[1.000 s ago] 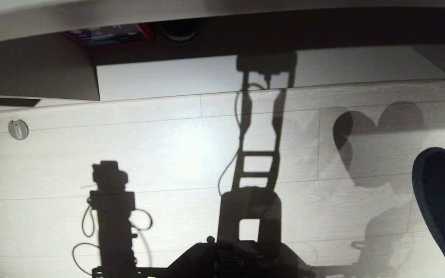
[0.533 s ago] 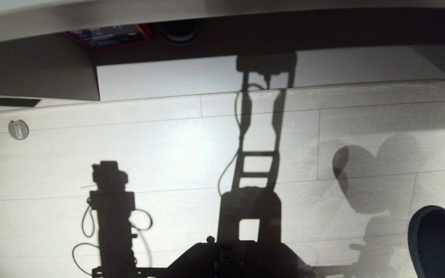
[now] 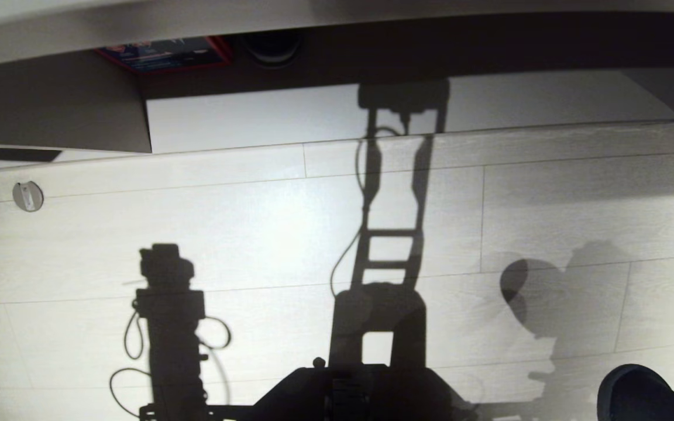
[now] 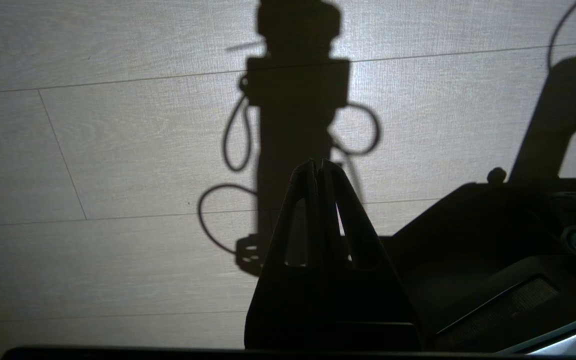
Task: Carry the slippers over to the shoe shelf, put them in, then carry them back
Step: Place the slippers on the floor
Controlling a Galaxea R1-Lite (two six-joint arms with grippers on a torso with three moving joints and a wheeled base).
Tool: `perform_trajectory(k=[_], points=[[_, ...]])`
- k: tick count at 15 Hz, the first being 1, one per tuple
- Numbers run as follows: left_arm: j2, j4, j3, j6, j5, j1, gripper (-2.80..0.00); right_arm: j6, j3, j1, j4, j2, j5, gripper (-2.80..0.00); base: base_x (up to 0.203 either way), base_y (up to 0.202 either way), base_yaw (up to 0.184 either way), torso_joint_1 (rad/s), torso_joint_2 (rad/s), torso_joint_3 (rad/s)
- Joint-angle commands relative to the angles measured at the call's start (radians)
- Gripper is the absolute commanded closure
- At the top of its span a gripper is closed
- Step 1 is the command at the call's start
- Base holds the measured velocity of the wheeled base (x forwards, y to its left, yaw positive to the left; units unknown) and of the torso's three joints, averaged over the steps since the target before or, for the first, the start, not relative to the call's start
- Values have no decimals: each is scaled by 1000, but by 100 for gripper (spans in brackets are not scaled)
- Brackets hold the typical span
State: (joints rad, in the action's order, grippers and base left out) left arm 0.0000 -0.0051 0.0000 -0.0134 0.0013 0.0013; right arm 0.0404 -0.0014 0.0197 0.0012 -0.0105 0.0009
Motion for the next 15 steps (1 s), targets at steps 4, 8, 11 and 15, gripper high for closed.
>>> perform_trajectory(k=[4, 8, 11, 15], points=[[0, 1, 0, 0, 0, 0, 0, -11, 1, 0, 6, 11, -4, 0, 0, 0, 0, 0, 0, 0], [1, 1, 0, 0, 0, 0, 0, -36, 1, 0, 3, 11, -4, 0, 0, 0, 0, 0, 0, 0], [0, 0, 0, 0, 0, 0, 0, -36, 1, 0, 3, 11, -4, 0, 0, 0, 0, 0, 0, 0], [2, -1, 0, 0, 0, 0, 0, -36, 1, 0, 3, 11, -4, 0, 0, 0, 0, 0, 0, 0]])
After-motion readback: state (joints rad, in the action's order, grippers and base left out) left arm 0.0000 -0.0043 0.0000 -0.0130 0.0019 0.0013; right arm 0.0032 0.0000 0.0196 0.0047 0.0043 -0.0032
